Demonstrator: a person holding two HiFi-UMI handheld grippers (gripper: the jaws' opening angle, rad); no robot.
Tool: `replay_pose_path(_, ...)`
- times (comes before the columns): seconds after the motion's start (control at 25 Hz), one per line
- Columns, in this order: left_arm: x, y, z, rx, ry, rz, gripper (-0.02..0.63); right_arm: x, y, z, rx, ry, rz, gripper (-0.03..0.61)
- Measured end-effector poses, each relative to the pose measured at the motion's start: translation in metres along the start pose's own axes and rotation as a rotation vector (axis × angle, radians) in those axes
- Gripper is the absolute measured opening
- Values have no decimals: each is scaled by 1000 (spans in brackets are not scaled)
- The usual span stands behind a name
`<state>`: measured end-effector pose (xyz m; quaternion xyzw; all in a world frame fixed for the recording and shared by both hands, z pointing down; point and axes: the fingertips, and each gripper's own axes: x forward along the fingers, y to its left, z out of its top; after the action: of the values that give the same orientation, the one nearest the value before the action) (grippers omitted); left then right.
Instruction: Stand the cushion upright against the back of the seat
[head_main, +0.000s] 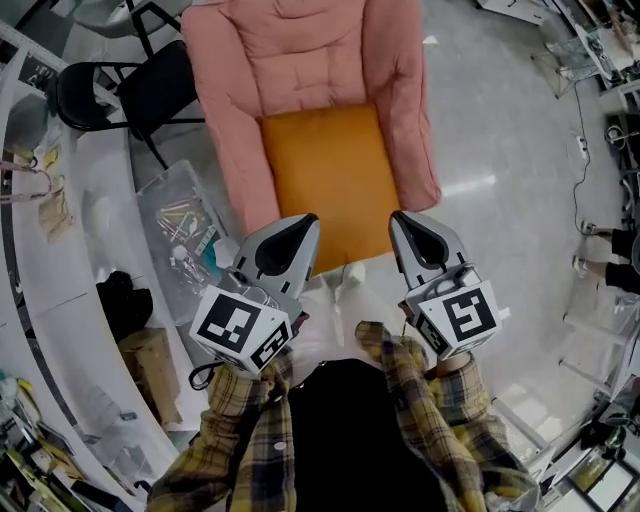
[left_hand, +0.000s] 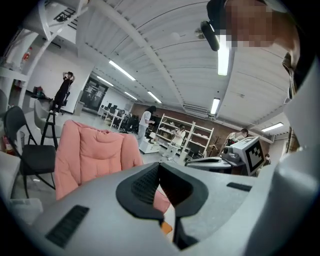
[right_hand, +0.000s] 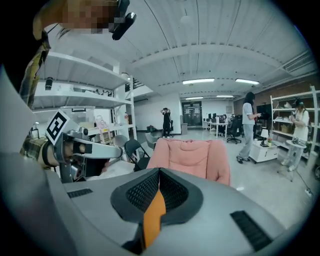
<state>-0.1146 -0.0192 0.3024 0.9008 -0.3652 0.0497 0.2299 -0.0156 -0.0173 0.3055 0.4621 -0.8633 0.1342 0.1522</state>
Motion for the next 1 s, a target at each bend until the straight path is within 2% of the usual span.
replay_pose_path(0.28, 30, 13, -57, -25, 106, 12, 5, 13, -29, -62, 9, 104, -24, 20)
replay_pose_path(0.6, 60, 45, -154, -74, 282, 113, 5, 27, -64, -159, -26, 268, -32, 21)
replay_pose_path(0.92, 77, 67, -242, -127, 407, 179, 9, 34, -103, -263, 84, 391, -44, 23)
replay_pose_path(1.0, 76, 75, -264, -141, 444, 194, 31, 36, -109, -285, 99, 417, -45, 23)
